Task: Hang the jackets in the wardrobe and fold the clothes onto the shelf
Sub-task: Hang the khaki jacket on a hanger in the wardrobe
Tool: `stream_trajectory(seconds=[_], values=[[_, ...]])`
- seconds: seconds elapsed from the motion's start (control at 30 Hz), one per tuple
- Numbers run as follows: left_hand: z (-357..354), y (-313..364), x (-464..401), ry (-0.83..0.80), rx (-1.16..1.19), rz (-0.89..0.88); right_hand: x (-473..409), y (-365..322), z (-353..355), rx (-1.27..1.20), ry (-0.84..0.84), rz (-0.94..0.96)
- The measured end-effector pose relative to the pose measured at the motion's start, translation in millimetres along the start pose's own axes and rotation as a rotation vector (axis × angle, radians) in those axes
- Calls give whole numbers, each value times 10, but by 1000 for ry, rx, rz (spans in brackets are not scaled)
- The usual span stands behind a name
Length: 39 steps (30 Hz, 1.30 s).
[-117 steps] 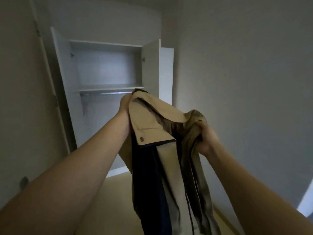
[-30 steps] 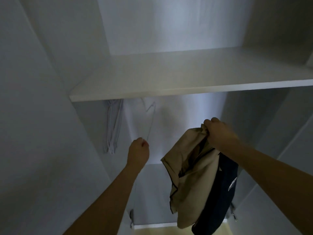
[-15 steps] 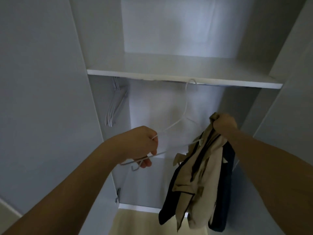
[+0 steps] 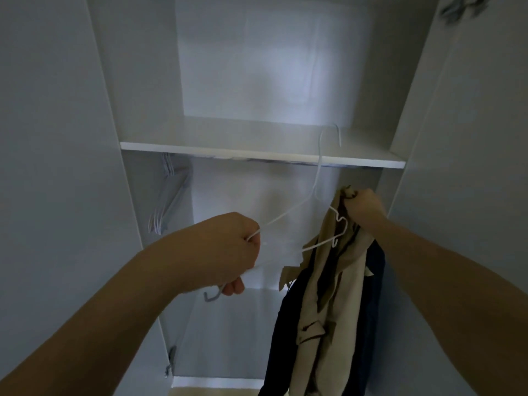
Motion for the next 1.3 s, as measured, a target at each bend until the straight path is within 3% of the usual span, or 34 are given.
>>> stream_trajectory(seconds=[0.17,0.27,0.43,0.5,0.57,0.67,0.77,0.9,1.0,1.13,1.2,1.23,1.3], values=[[-313,-123,-320,-24,13,-2,171,-101,-43,-135,-63,102],[-448,-354,-496,-41,27,5,347,-220,29,-366,-140,157],[-330,-639,-577,84,118,-82,628,-313,216,-626,-349,189],[-206,-645,-537,143,65,-156,684,-329,348,-520,-279,284],[-71,-619,-473,182,24,-215,718,-360,526,-285,-98,427],[-24,-489,-452,110,41,-300,695,-409,664,-175,52,516],[-252,-346,-567,25,-15,-337,657,-436,635,-271,23,433],[-413,-423,-648,-48,120,-322,675,-425,555,-430,-89,408],[-277,-467,-650,-75,202,-342,800,-475,423,-306,-195,475],[-179,-607,-779,5,226,-301,965,-472,100,-88,-267,561],[-223,-702,-825,41,153,-267,975,-380,-28,-101,-309,534],[-228,-735,-834,65,5,-270,962,-331,-59,-111,-308,511],[-185,-715,-827,247,-537,-293,934,-281,-32,-150,-269,486]])
Point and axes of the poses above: each hand's wrist, its own x-axis away from the middle knuckle, its own z-axis out of the back of the hand, y = z × x, the point moved 7 cm from there along -x, towards the middle knuckle, and after that the axes turned 13 degrees about -z, right-handed, at the moved point
